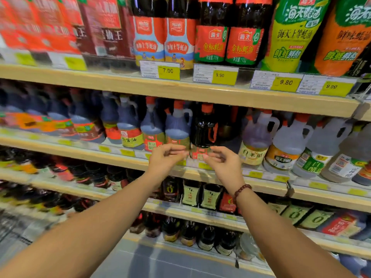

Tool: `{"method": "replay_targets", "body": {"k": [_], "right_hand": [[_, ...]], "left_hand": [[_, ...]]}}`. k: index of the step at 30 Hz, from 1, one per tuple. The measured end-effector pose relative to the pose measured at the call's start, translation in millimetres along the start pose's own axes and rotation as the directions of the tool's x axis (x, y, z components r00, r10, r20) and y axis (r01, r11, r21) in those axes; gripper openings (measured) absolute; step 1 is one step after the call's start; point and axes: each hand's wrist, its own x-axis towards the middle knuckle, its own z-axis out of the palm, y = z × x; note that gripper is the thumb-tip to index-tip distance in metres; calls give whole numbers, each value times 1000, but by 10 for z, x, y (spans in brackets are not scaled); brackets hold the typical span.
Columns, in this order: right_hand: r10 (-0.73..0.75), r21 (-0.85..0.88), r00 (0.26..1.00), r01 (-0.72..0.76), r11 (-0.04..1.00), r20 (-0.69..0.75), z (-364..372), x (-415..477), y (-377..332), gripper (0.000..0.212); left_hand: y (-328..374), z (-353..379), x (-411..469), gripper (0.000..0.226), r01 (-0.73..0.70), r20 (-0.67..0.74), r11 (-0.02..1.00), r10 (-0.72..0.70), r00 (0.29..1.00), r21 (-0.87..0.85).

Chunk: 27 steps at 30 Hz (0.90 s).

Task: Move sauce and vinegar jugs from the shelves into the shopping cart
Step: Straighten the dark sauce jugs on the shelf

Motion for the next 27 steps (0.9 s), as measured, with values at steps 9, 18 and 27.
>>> {"method": "replay_targets", "body": {"k": [9,18,27], "right_hand": [[-70,-22,997,71,997,26,1073,-614,-502,27],[-34,-17,995,36,999,93,2221,-1374,-959,27],[-62,-6,987,63,998,150,3010,-1488,-1294,29]], "left_hand": [[-53,-1332,-525,20,15,-42,999,-16,999,-43],[-115,-2828,-1058,16,-9,-93,1000,10,996,14],[-150,-3821,-1092,27,3,-197,1000,1,980,19]]}}
